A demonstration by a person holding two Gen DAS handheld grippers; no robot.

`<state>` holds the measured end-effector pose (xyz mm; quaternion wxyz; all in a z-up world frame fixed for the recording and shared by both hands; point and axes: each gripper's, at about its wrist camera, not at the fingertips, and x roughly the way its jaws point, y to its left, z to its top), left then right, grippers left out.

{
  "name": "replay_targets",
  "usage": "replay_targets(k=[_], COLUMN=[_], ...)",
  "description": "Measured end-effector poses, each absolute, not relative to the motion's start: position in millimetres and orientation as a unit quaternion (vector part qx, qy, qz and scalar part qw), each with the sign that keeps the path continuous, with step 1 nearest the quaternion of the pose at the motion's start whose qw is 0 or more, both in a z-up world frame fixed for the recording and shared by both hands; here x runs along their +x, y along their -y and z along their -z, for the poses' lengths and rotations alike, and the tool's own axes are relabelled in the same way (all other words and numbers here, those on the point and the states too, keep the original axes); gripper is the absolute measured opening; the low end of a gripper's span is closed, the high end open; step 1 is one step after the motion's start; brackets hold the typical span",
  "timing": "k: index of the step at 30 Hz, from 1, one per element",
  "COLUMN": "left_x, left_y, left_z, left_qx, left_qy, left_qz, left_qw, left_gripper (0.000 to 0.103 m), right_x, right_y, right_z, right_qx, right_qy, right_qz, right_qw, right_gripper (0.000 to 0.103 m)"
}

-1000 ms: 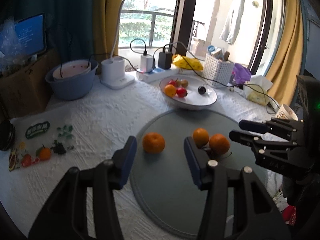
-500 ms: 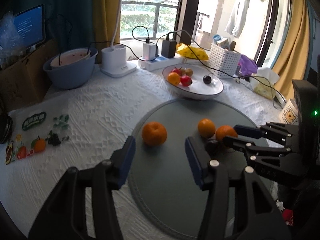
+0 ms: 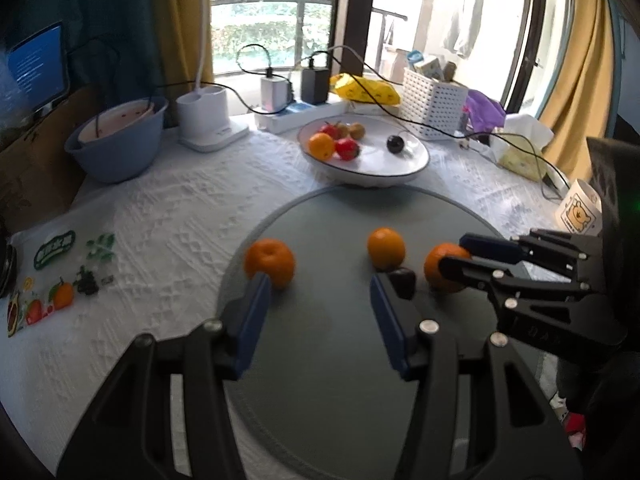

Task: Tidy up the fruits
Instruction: 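Move the left gripper to a dark plum while the right gripper approaches an orange, then close the left gripper on the dark plum while the right gripper grasps the orange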

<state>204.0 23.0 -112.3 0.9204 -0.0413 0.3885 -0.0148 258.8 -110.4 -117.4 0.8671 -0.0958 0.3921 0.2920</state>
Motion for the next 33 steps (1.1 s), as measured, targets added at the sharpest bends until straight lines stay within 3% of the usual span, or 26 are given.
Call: replay_targets(k=[17, 22, 24, 31, 33], left_x=[242, 247, 248, 251, 252], left_y=[30, 34, 34, 37, 37], left_z=[139, 147, 149, 155, 155], left_qx=[-0.032, -0.024, -0.022, -0.018, -0.017], left_qy=[-0.428, -0.437, -0.44, -0.443, -0.442], left_qz=[0.062, 0.068, 0.069, 0.082, 0.084], left_qw=[0.901, 0.896, 0.895, 0.893, 0.893], left_gripper=[0.053, 0.053, 0.045, 0.037, 0.034], right_x=[269, 270, 270, 271, 272], right_y=[162, 160, 159, 158, 157], right_z=[113, 118, 122, 126, 128], right_qx=[-0.067, -0.063, -0.059, -0.051, -0.051], right_qy=[-0.389, -0.396, -0.4, -0.403, -0.407], right_qz=[-0.268, -0.278, -0.285, -0.29, -0.287], right_qw=[0.879, 0.873, 0.869, 0.867, 0.866], right_gripper=[0.03, 0.041, 0.041, 0.042, 0.048])
